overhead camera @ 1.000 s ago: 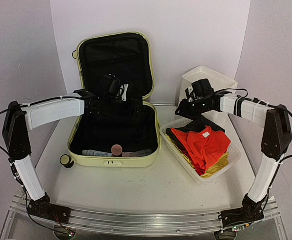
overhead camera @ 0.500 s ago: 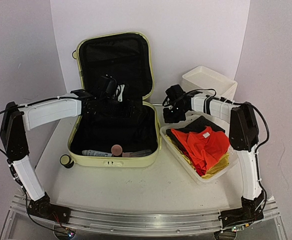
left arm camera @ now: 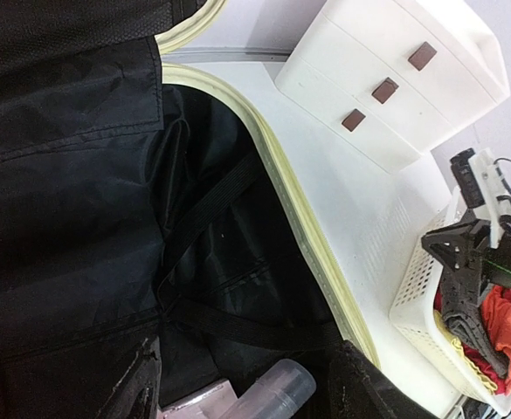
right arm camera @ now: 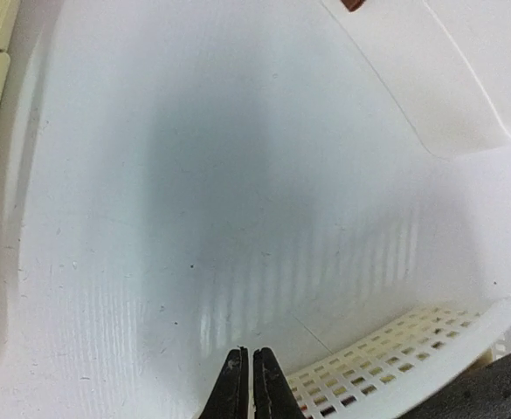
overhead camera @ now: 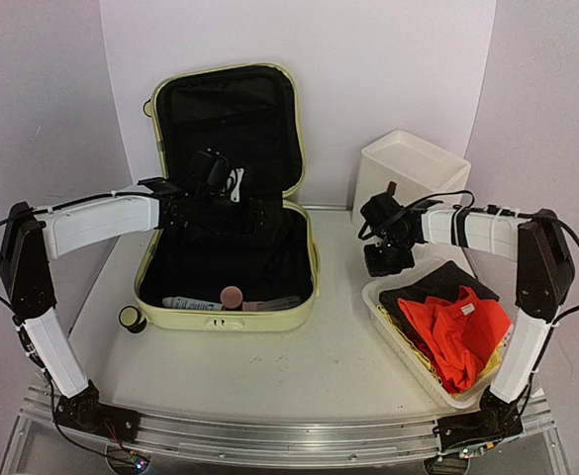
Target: Open, take out, and arrange the luggage
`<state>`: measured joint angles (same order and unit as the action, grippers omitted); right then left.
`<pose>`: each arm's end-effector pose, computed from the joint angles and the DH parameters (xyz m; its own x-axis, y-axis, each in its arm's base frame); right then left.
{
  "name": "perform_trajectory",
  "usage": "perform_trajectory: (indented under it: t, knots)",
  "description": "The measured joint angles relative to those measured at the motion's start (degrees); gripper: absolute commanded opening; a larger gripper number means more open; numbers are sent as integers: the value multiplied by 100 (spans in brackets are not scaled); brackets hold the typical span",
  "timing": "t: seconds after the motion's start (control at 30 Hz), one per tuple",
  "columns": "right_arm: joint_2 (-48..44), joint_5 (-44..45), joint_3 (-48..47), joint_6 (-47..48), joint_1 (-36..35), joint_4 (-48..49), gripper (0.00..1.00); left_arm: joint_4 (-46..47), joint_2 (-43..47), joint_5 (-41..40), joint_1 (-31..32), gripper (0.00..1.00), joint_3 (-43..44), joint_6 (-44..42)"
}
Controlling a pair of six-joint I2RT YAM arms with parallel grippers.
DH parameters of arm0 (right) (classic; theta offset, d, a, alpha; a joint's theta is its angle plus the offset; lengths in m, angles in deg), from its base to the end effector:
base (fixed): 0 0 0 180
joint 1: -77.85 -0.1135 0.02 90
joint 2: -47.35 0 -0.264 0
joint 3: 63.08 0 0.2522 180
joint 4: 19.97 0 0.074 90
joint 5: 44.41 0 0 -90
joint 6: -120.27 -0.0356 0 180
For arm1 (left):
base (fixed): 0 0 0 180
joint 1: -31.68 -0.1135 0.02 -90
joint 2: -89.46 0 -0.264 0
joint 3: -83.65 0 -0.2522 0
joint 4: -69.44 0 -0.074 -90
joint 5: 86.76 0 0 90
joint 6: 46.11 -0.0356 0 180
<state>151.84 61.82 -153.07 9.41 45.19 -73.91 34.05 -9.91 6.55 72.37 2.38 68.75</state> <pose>0.3168 0.1913 0.2053 -0.8854 -0.1614 -0.4359 -0.1246 0.9859 -0.1120 0.3048 -0.2648 0.3067 -0.6932 0.0425 -0.7195 0.4352 0.8204 -0.3708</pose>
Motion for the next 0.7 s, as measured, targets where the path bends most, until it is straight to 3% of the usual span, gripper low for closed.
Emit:
perform_trajectory:
  t: [0.13, 0.3, 0.37, 0.43, 0.7]
  knots:
    - [-313, 452, 24, -168, 68, -326, 34, -11, 0, -4, 0, 67, -42, -2]
    - [-361, 828, -337, -345, 140, -573, 44, -11, 92, -79, 0, 68, -166, -31]
    - [-321, 920, -625, -466, 140, -542, 59, -11, 177, -168, -2, 68, -256, -66]
    - [-234, 1038, -1005, -695, 140, -433, 64, -28, 299, -278, -2, 68, -363, -90]
    - [717, 1786, -2409, -1827, 140, -192, 64, -46, 597, -647, -57, 69, -614, -153]
